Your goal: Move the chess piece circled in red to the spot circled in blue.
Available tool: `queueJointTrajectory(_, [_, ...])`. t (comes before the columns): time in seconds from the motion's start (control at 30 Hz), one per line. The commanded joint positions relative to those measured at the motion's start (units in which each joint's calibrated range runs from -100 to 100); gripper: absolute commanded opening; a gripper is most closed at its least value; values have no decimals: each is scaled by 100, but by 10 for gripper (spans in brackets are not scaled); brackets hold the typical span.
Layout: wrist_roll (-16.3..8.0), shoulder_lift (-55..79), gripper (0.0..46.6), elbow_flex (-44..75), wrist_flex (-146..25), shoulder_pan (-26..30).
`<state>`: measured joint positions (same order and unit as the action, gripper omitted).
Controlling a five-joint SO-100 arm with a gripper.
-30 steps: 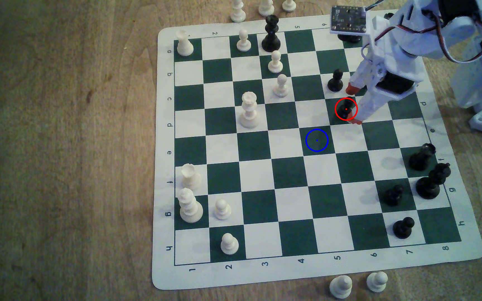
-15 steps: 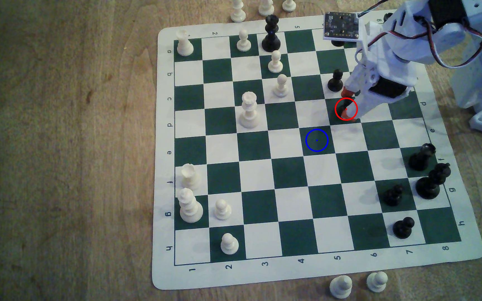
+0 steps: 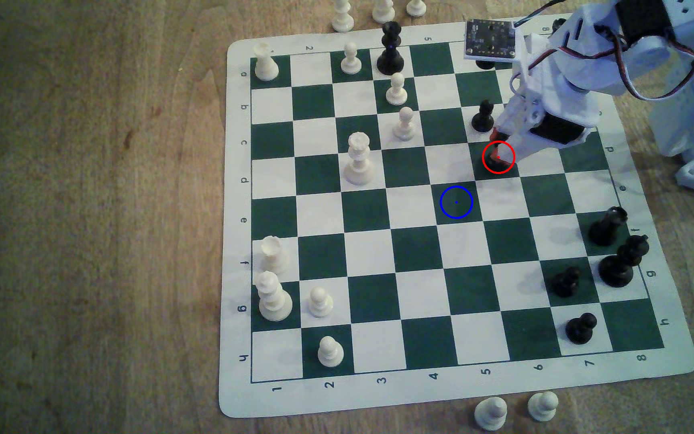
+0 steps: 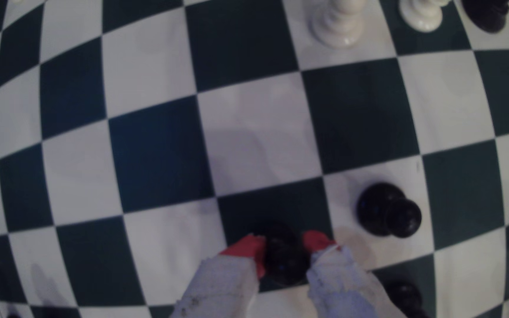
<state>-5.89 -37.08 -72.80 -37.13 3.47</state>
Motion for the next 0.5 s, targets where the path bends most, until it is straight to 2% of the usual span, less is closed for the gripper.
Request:
queueJointTrajectory(0.0, [-68, -19, 18, 226, -46, 33])
queueJointTrajectory(0.17, [-93, 91, 16, 997, -578, 56])
queueJointTrajectory(0.47, [-234, 813, 16, 2429, -955, 619])
